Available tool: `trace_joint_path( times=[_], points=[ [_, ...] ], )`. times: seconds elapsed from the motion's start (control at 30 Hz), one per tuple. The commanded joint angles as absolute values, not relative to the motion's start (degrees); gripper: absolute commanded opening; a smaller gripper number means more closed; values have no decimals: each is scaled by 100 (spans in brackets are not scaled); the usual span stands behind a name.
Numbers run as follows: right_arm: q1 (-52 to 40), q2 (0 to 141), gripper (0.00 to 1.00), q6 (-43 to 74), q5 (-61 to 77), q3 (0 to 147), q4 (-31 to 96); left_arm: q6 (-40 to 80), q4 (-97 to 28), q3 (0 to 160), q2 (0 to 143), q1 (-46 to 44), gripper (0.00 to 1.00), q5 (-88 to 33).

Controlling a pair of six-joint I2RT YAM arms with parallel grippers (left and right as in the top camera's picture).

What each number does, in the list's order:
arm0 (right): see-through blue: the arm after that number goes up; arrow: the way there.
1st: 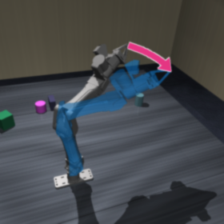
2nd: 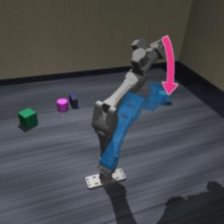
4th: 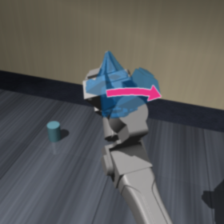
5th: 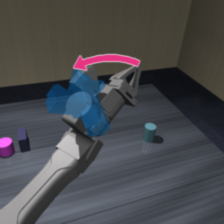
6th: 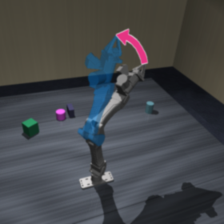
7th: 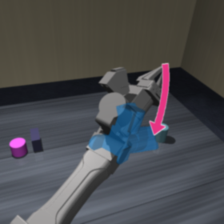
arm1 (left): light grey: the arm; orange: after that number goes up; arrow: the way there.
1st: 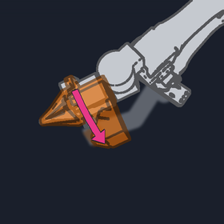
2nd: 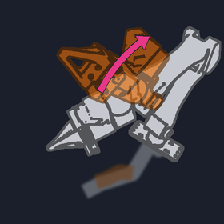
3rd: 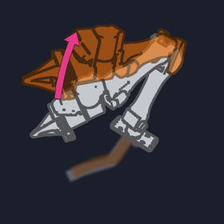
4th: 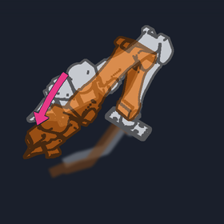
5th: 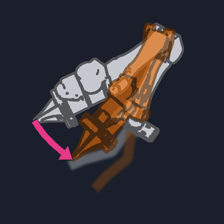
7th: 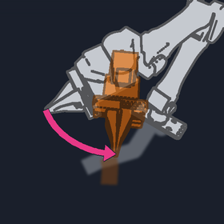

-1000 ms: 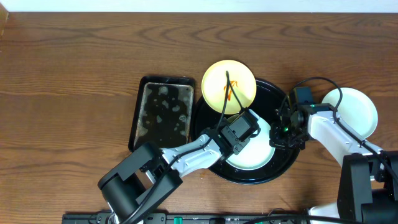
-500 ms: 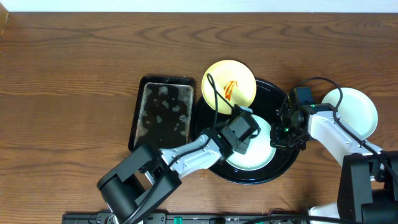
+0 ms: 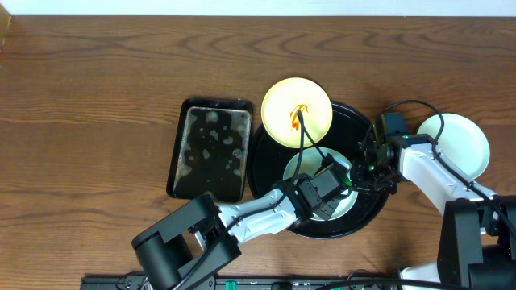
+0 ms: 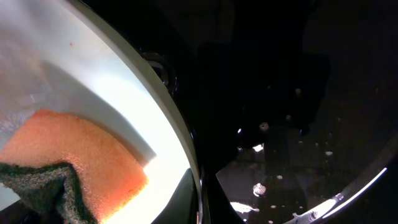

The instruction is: Clean dirty plates on tray and stack at the side

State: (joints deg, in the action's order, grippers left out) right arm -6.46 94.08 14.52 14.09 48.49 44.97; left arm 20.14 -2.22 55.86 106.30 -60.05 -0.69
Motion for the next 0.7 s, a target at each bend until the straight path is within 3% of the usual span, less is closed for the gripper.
trace_joint_path(
  times=[0.0, 0.3, 0.67],
  points=[
    [-683, 9354, 1, 1522, 1356, 4799, 4477, 2032, -427, 5402, 10820, -5828, 8, 71],
    [-683, 9354, 1, 1522, 1354, 4799, 4438, 2512, -701, 5402, 10820, -4648, 7, 62],
    [-683, 9354, 1, 1678, 1306, 4799, 4248, 2213, -1450, 5404, 10016, -4427, 7, 827]
  ],
)
